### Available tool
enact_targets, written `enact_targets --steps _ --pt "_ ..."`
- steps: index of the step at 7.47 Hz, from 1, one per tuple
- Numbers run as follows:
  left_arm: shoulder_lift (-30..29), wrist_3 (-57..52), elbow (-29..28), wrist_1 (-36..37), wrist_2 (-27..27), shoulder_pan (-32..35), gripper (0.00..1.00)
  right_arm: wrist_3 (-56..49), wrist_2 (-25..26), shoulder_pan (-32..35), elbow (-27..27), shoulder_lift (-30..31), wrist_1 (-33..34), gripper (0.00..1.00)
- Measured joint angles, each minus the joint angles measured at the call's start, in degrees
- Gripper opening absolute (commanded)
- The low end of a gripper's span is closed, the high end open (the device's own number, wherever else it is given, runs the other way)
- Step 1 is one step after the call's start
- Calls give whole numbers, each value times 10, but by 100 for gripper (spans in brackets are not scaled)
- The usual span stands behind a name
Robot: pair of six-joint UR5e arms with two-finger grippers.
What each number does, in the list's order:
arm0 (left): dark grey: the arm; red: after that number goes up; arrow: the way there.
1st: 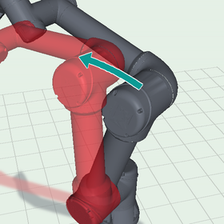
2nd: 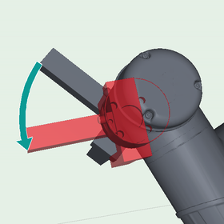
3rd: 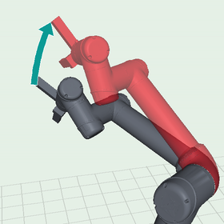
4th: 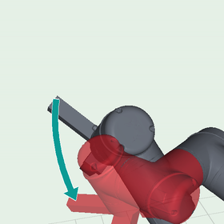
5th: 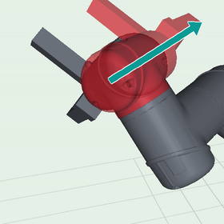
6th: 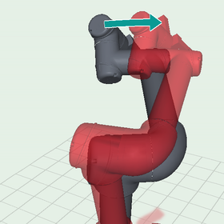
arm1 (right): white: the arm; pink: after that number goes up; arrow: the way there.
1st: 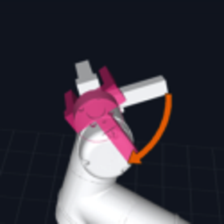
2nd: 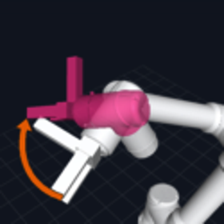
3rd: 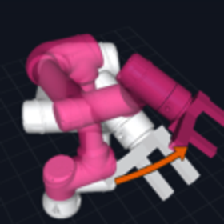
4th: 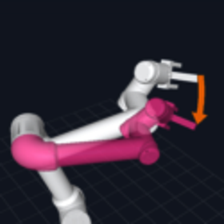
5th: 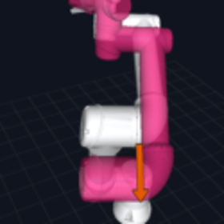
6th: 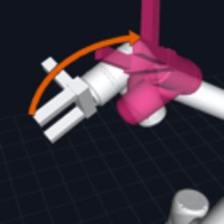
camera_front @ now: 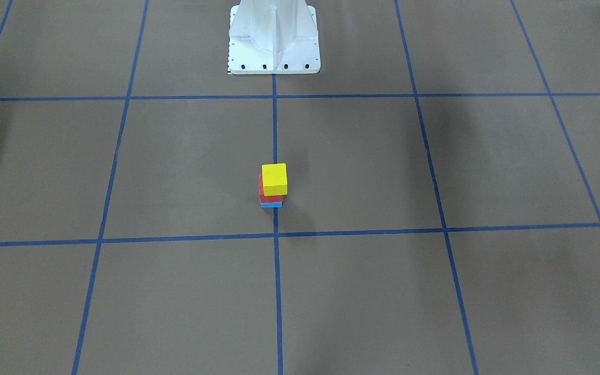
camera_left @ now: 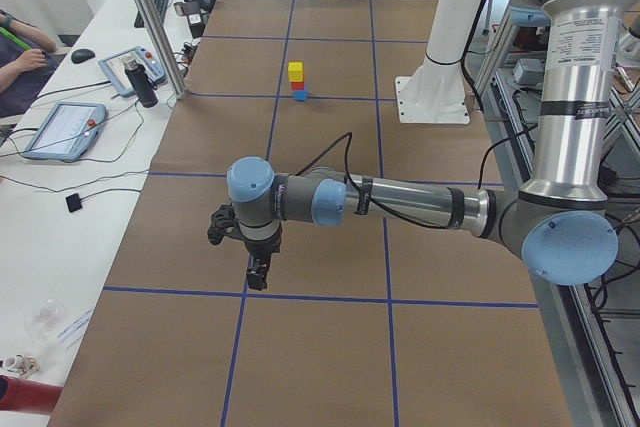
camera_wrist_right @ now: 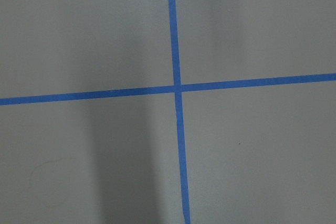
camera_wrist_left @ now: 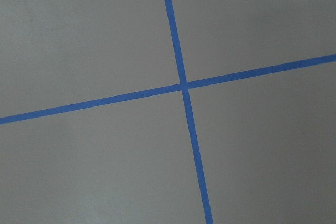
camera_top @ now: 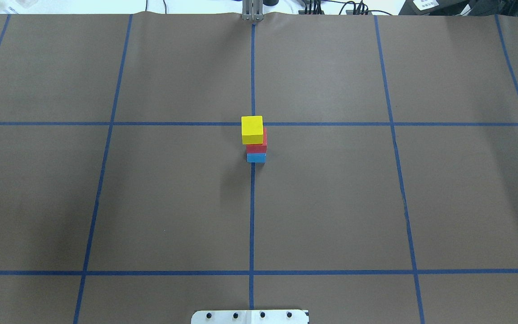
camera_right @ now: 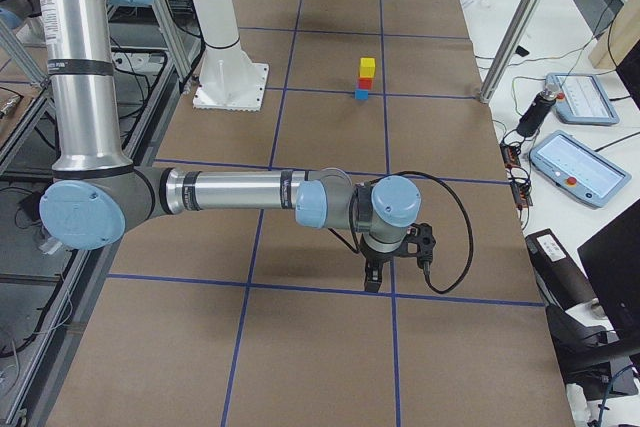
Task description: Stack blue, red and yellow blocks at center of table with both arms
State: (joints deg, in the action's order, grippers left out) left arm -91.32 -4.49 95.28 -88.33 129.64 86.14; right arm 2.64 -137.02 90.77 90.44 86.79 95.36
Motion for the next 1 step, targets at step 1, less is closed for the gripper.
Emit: enact_targets --steps 1 --pt "0 0 0 0 0 0 100 0 0 0 0 -1 0 100"
